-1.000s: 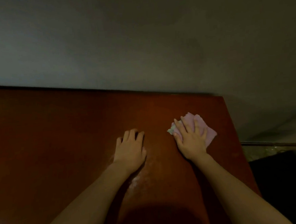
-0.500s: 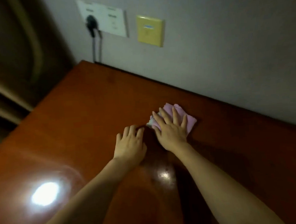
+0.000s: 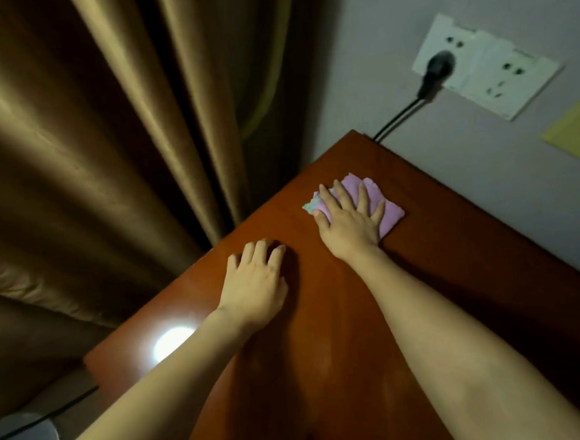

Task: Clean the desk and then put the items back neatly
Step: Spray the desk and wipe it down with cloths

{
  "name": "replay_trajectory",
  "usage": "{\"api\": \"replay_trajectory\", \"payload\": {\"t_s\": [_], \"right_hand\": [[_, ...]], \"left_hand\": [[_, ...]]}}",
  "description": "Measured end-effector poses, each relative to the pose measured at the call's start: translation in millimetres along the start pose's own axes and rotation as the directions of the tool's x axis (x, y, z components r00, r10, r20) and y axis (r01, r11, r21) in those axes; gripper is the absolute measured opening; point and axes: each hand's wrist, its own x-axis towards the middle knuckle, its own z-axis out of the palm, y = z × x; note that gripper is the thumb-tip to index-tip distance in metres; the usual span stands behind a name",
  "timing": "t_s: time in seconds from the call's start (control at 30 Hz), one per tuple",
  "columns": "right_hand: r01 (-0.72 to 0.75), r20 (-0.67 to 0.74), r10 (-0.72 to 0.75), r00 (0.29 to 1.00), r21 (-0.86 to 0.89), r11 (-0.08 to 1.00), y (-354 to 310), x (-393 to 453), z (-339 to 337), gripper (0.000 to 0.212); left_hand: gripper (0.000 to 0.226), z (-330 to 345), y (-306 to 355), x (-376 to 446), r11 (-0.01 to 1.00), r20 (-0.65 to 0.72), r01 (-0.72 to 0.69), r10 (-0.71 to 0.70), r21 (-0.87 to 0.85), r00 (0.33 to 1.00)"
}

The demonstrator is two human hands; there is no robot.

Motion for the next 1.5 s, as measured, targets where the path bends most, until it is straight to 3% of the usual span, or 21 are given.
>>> {"api": "replay_trajectory", "payload": {"t_s": [0.27,0.47,0.63,0.87,1.1,1.2,1.33,1.5], "right_hand": [[0.166,-0.014,-0.167,0.986,-0.044,0.985,-62.9,44.8,5.4,0.052],[0.257,-0.006,-0.258,0.966,-0.044,0.965,-59.8,14.4,7.4,0.051],[0.221,0.002,-0.221,0.975,-0.038,0.975,-38.8,-19.6,13.3,0.053],[0.080,-0.012,-0.081,0.997,-0.028,0.996,49.1,-92.8,12.7,0.053],[-0.081,-0.012,0.080,0.997,-0.008,0.997,164.1,-188.7,14.4,0.054],[-0.167,-0.036,0.167,0.985,0.015,0.986,216.8,-232.5,17.5,0.070],[-0.284,-0.046,0.284,0.958,0.025,0.959,292.4,-291.2,24.7,0.057],[-0.376,-0.083,0.380,0.921,0.061,0.924,377.0,-379.2,33.0,0.066]], "left_hand": [[0.056,2.6,-36.5,-4.4,0.998,-0.074,0.028,-0.032,-0.057,0.997],[0.056,-0.5,-28.4,-14.2,0.995,-0.027,0.083,-0.084,-0.048,0.996],[0.054,-0.6,3.3,-17.3,0.995,-0.033,0.076,-0.078,-0.060,0.996],[0.055,12.4,75.9,-36.4,0.999,0.055,0.019,-0.016,-0.043,0.998],[0.054,30.5,196.7,-59.0,0.987,0.100,-0.159,0.162,-0.036,0.982],[0.054,44.8,248.0,-78.0,0.974,0.112,-0.224,0.225,-0.022,0.968],[0.055,67.9,315.6,-108.4,0.955,0.171,-0.297,0.293,-0.001,0.941],[0.054,98.8,409.6,-151.1,0.922,0.203,-0.388,0.381,-0.007,0.902]]}}
